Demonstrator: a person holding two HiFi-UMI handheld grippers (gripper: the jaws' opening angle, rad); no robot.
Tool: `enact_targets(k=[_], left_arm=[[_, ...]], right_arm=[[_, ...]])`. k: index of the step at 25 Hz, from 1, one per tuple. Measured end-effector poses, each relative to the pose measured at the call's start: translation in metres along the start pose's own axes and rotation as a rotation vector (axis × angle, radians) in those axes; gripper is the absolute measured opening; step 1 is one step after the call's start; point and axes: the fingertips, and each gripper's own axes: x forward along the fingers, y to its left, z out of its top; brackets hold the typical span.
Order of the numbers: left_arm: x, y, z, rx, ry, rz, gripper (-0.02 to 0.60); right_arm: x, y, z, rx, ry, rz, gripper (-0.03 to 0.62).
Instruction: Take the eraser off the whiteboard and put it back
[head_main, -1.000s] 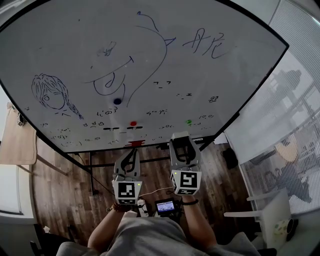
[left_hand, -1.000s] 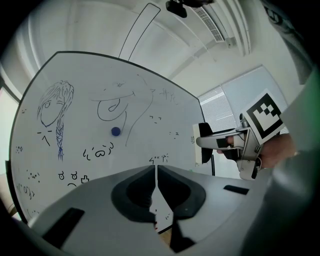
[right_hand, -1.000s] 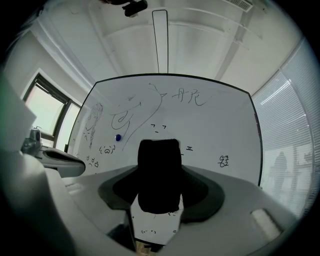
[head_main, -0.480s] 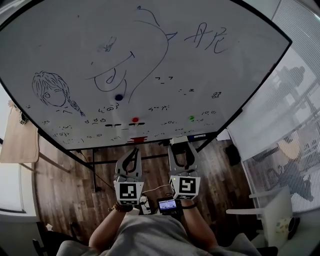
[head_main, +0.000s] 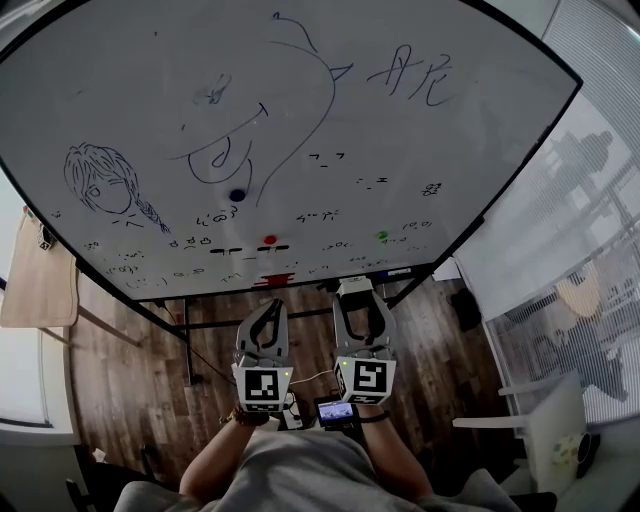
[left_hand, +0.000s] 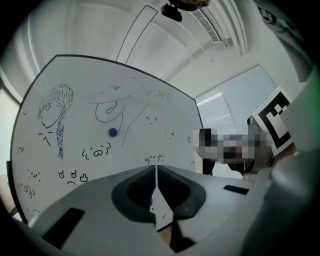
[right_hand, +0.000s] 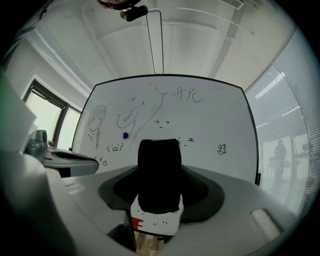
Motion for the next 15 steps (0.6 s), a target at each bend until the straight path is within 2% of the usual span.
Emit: enact_targets(k=[15], left_arm=[[0.0027,-0.0002,0.0008,0.001,-0.002,0.004,0.008]], right_arm=[[0.0009,-0.0043,-0.0027,0.004,0.004,-0.004,0.236]])
